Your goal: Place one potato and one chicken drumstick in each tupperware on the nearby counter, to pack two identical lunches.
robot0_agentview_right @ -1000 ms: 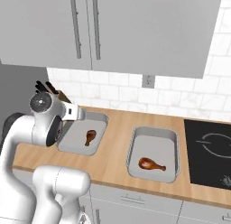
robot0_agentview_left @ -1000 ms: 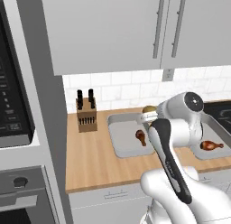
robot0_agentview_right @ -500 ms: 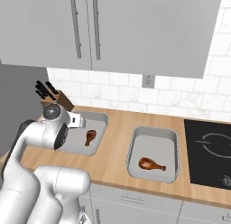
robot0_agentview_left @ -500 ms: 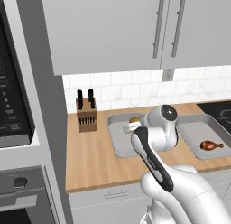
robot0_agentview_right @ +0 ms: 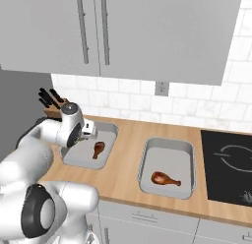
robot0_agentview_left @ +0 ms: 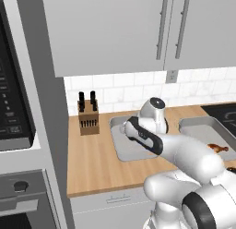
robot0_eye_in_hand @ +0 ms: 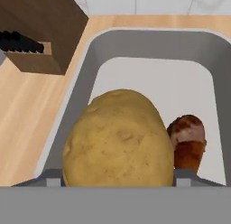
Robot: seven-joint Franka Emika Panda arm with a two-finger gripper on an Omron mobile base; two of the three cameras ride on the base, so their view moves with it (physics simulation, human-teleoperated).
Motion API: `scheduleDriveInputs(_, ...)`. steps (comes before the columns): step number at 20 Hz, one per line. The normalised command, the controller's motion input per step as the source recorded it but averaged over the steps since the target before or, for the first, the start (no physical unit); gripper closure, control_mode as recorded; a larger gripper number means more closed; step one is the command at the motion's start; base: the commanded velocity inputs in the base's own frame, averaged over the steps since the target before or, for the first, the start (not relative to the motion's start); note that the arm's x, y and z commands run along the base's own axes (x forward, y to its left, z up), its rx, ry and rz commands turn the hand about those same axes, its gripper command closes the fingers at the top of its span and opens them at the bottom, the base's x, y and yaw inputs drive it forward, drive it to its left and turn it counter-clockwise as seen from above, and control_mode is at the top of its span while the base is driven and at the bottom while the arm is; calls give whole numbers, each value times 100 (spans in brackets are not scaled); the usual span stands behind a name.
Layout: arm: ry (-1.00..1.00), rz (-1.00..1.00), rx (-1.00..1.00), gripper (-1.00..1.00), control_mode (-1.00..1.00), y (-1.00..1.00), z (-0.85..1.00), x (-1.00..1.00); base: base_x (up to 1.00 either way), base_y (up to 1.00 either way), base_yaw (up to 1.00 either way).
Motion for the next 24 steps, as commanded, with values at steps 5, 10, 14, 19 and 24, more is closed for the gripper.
scheduleDriveInputs(5, -1, 0, 0, 100, -100, 1, -52, 31, 0, 0, 0)
scheduleDriveInputs(10, -3, 0, 0, 100, -100, 1, -55, 21, 0, 0, 0)
scheduleDriveInputs(14, 0, 0, 0, -100, -100, 0, -19, 15, 0, 0, 0)
scheduleDriveInputs(19, 0, 0, 0, -100, -100, 0, 0, 9, 0, 0, 0)
scheduleDriveInputs(24, -2, -5, 0, -100, -100, 0, 44, 2, 0, 0, 0)
